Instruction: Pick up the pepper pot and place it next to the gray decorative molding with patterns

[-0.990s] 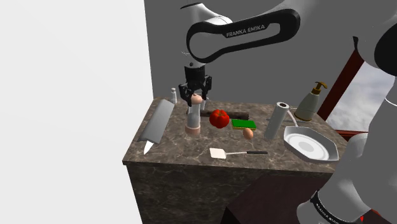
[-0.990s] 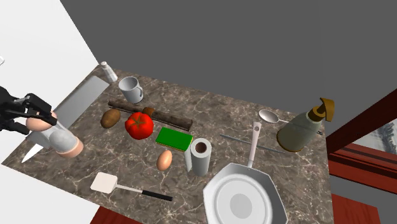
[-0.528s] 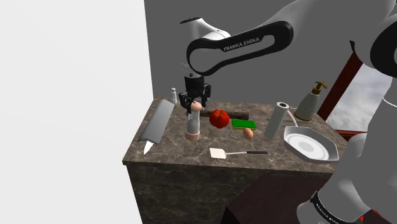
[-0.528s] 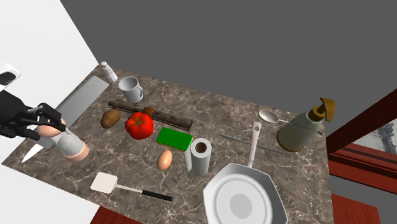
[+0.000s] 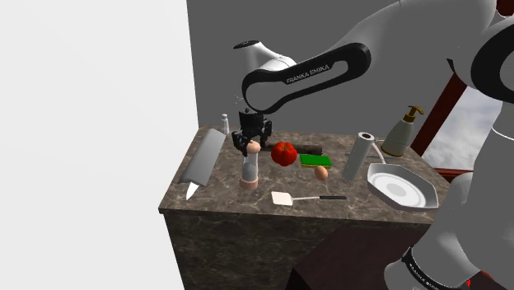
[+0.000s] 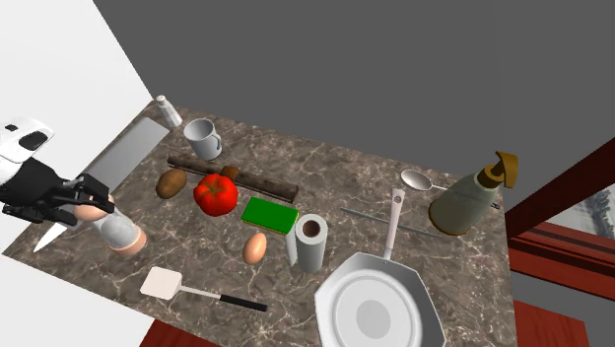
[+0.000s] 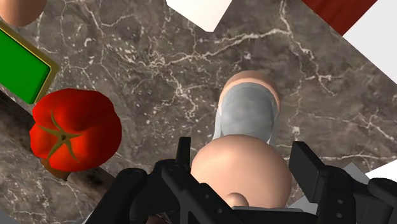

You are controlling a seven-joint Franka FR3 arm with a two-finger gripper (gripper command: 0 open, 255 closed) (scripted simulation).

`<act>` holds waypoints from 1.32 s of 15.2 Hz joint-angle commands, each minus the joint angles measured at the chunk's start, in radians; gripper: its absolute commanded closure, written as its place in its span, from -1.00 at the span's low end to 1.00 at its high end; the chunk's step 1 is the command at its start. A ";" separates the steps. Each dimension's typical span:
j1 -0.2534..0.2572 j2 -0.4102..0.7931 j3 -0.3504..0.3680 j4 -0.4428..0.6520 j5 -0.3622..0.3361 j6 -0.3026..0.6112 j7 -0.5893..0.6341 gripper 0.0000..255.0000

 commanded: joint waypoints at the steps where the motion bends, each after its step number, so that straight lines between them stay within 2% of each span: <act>1: 0.000 0.002 0.000 -0.002 0.000 0.005 0.001 1.00; 6: 0.000 0.002 0.000 -0.002 0.000 0.005 0.001 1.00; 7: 0.000 0.002 0.000 -0.002 0.000 0.005 0.001 -1.00; 12: 0.000 0.002 0.000 -0.002 0.000 0.005 0.001 -1.00; 16: 0.008 -0.021 0.006 0.095 0.008 -0.117 -0.005 -1.00; 20: 0.008 -0.021 0.006 0.095 0.008 -0.117 -0.005 -1.00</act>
